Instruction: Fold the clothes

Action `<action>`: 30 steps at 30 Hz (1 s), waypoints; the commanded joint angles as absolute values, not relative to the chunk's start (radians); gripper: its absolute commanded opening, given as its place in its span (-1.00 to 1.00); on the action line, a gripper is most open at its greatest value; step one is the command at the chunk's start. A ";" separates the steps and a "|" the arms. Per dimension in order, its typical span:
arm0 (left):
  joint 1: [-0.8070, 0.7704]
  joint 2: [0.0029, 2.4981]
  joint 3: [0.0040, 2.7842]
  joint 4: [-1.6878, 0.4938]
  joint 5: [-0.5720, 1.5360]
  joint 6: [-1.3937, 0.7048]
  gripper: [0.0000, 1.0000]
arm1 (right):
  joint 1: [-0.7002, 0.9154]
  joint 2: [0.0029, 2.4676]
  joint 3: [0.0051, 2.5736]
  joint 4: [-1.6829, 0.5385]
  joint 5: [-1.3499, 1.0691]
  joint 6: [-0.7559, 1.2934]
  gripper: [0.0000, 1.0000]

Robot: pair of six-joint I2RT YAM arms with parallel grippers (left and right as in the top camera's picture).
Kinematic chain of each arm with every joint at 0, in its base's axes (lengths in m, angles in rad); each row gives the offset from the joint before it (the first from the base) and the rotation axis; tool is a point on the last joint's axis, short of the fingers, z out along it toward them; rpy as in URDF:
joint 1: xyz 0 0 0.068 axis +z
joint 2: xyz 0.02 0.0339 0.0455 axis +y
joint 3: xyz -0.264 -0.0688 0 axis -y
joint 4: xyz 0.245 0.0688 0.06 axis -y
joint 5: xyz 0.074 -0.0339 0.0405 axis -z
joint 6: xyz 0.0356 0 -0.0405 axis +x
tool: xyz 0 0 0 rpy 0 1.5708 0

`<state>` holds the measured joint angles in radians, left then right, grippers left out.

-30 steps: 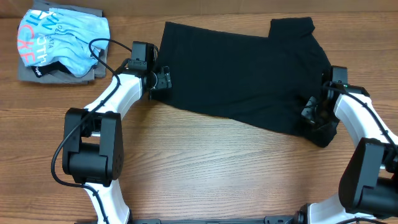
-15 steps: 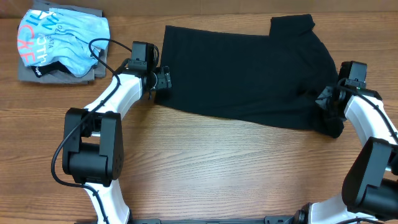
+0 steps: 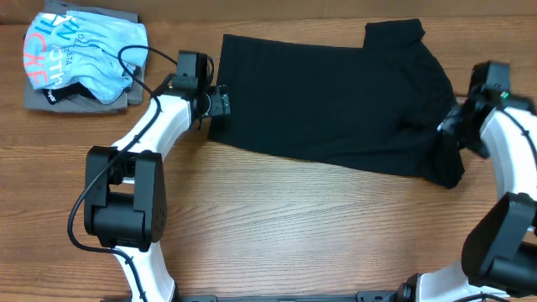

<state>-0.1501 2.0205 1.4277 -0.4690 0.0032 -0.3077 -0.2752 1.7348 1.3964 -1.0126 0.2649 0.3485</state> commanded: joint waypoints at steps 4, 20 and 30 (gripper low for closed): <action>-0.163 2.024 1.547 -0.513 0.154 -0.248 0.08 | -0.269 1.741 1.454 -1.125 -0.139 0.347 -0.40; -0.244 2.115 1.539 -0.521 0.179 -0.152 -0.84 | -0.278 1.793 1.118 -0.860 -0.020 0.421 -0.63; -0.149 2.241 1.539 -0.527 0.175 -0.153 -0.79 | -0.378 1.794 1.118 -0.826 0.025 0.385 -0.63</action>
<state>-0.1825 2.1864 1.5349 -0.5194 0.1963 -0.1753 -0.3584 1.7985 1.1202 -0.8345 -0.0029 0.3935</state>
